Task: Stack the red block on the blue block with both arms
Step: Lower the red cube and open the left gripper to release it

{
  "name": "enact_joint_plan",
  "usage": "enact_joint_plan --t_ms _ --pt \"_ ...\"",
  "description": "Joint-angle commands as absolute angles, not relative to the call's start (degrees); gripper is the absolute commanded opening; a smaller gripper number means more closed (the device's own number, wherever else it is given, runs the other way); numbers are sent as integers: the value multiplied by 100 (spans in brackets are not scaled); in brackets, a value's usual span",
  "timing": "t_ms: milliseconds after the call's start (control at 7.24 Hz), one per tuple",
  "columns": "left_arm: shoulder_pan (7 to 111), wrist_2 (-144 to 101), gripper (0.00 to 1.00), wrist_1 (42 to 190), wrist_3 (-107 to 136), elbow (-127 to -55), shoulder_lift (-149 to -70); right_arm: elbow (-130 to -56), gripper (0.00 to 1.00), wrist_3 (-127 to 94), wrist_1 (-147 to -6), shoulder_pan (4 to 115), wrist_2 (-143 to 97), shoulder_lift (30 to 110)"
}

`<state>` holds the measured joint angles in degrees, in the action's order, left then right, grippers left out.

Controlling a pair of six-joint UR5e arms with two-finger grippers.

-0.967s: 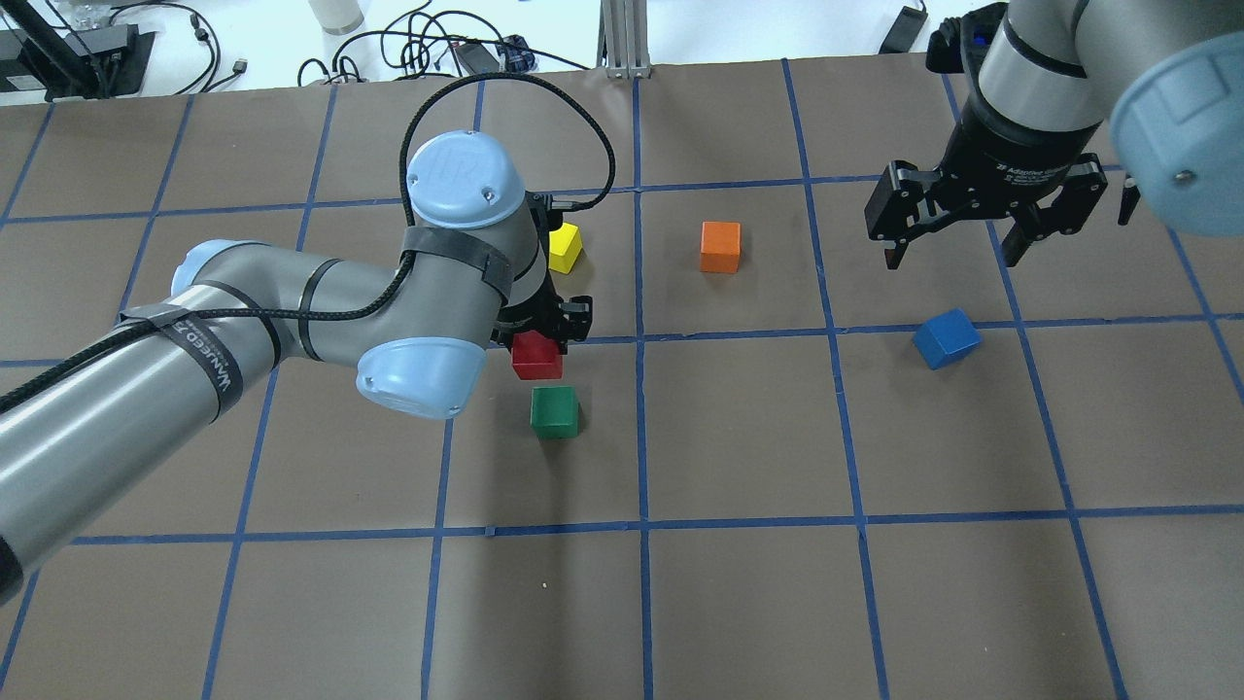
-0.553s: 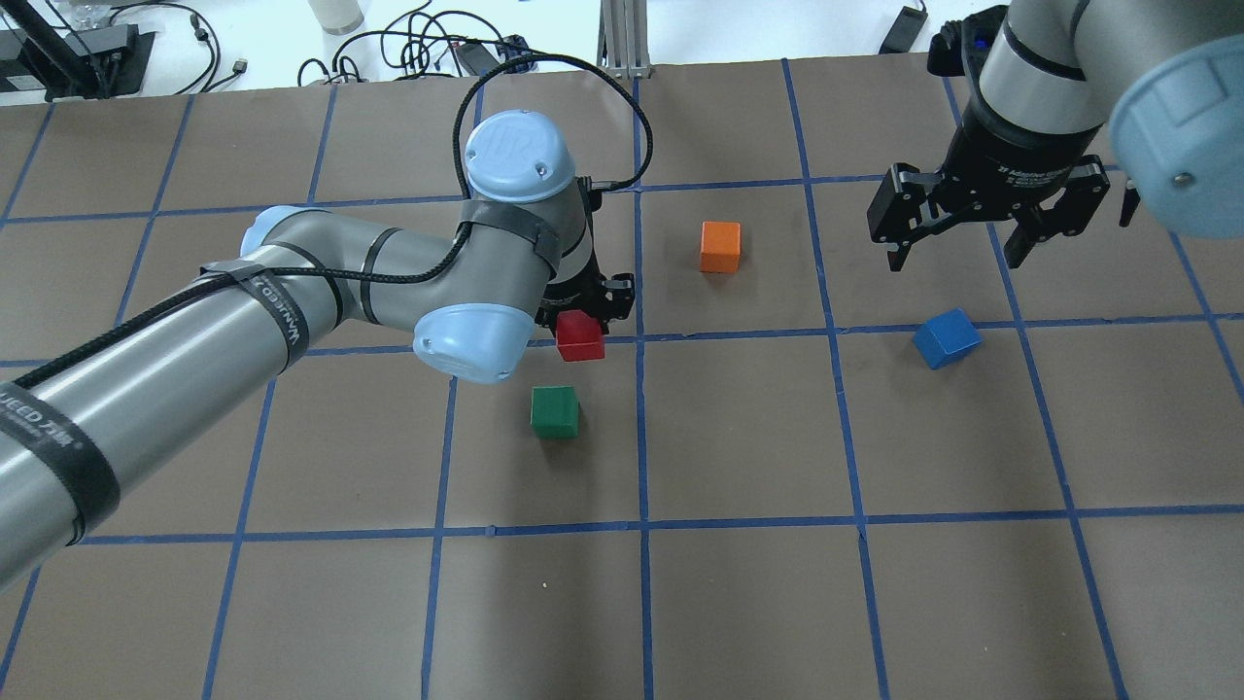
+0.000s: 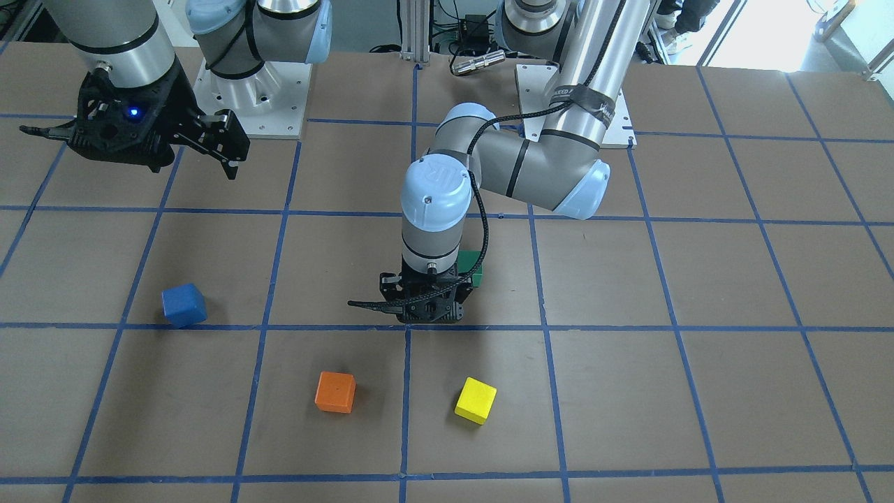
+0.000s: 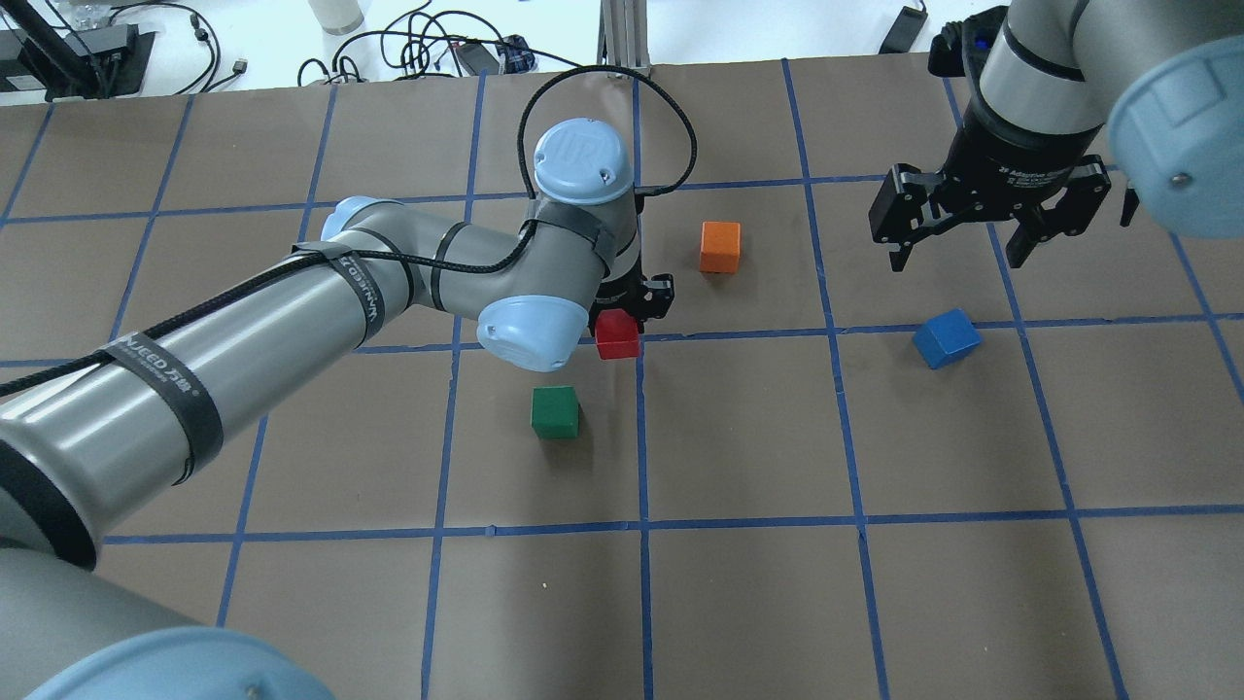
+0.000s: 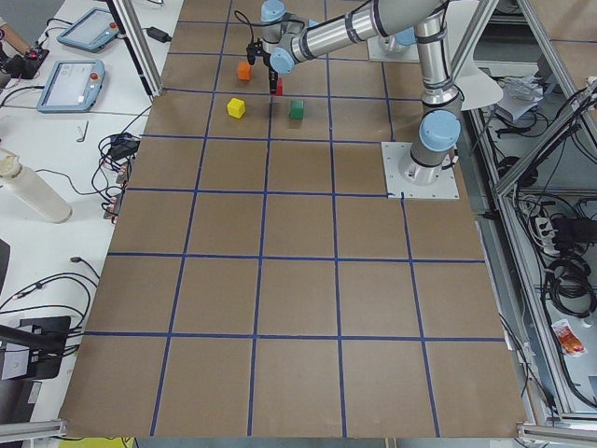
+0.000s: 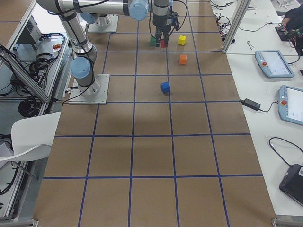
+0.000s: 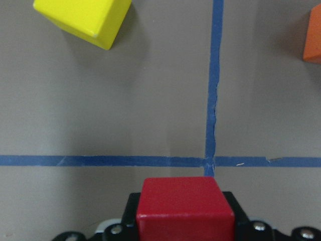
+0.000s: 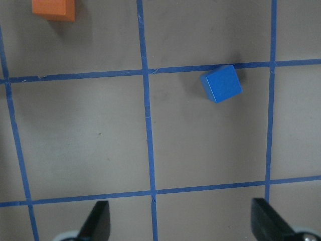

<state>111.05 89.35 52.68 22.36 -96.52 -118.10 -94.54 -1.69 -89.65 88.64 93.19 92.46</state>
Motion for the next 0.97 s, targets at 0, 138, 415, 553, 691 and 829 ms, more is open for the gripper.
enact_joint_plan --t_ms 0,138,415,553,691,829 --pt "11109 8903 100 5247 2198 -9501 -11865 -9457 100 -167 -8965 8877 9316 9246" --pt "10996 8912 100 5291 2154 -9492 -11743 -9457 100 -167 -8965 8868 9325 9246" --pt "10601 8903 100 5624 1673 -9483 -11419 -9457 100 -176 -8974 8877 9325 9246" --pt "10373 8912 100 6017 1235 -9457 -11173 -9466 100 -176 -8965 8877 9334 9246" --pt "10006 8912 100 6429 621 -9353 -10927 -9475 100 -167 -8974 8877 9308 9220" --pt "9602 8921 100 7217 102 -9143 -10612 -9475 100 -167 -8939 8886 9316 9194"
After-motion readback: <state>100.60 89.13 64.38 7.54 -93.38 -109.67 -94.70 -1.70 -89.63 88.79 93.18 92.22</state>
